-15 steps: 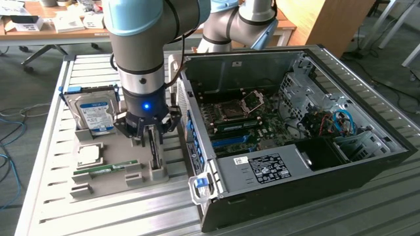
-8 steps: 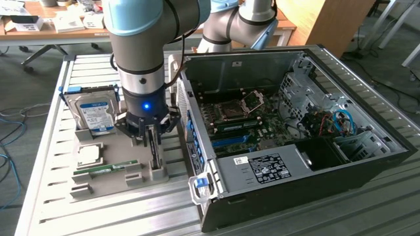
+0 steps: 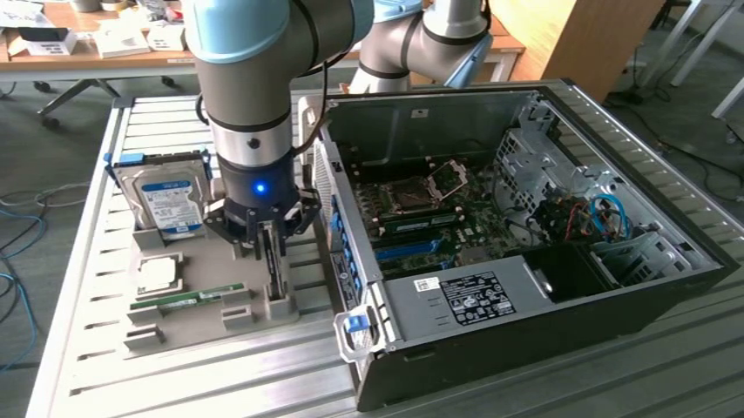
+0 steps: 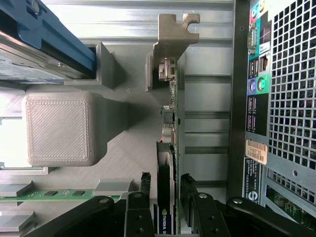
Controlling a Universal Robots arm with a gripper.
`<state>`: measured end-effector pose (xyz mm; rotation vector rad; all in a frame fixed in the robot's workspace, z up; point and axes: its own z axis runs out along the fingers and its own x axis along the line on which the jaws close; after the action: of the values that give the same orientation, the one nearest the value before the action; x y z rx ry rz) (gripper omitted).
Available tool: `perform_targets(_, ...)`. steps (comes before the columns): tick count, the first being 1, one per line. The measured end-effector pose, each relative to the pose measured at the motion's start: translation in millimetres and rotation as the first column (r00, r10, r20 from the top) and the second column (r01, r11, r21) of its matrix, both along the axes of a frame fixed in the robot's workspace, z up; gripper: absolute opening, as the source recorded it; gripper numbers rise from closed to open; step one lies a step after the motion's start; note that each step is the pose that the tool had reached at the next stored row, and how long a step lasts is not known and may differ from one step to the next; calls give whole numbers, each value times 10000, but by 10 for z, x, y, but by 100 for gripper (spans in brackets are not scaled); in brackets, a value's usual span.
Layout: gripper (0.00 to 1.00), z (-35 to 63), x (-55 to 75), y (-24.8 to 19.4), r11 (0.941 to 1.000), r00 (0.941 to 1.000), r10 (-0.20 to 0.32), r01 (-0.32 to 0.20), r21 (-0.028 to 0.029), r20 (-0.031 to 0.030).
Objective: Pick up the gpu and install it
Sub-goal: 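Pick up the gpu and move the gpu toward the slot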
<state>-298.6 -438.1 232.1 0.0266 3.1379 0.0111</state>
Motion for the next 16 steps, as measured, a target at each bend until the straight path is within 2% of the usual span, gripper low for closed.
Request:
perform_targets(12,36,0,0,0,10000,10000,0,0,1,0)
perform_targets(14,26,0,0,0,10000,10000,0,0,0,-1)
perform_targets(16,26,0,0,0,10000,10000,0,0,0,-1)
